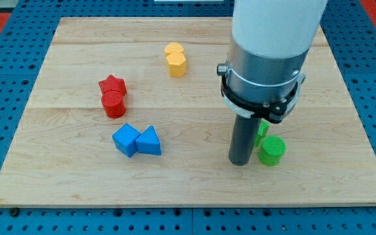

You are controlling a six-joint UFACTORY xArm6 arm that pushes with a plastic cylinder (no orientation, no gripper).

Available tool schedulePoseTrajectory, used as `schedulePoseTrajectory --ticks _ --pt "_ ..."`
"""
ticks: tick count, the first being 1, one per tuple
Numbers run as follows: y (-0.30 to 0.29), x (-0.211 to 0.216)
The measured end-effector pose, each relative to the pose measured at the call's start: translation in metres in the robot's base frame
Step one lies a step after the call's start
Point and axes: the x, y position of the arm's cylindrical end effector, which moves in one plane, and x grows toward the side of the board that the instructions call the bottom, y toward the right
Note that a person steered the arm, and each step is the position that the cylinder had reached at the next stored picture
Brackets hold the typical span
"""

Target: Move the green star to the left side of the green circle

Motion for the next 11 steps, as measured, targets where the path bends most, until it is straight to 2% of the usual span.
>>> schedulePoseTrajectory --ticks 3,5,7,8,10,11 --pt "0.001 0.010" --pt "0.065 0.005" --pt "0.065 -0.079" --pt "0.073 -0.106" --pt "0.053 -0.046" --pt "0.053 -0.037"
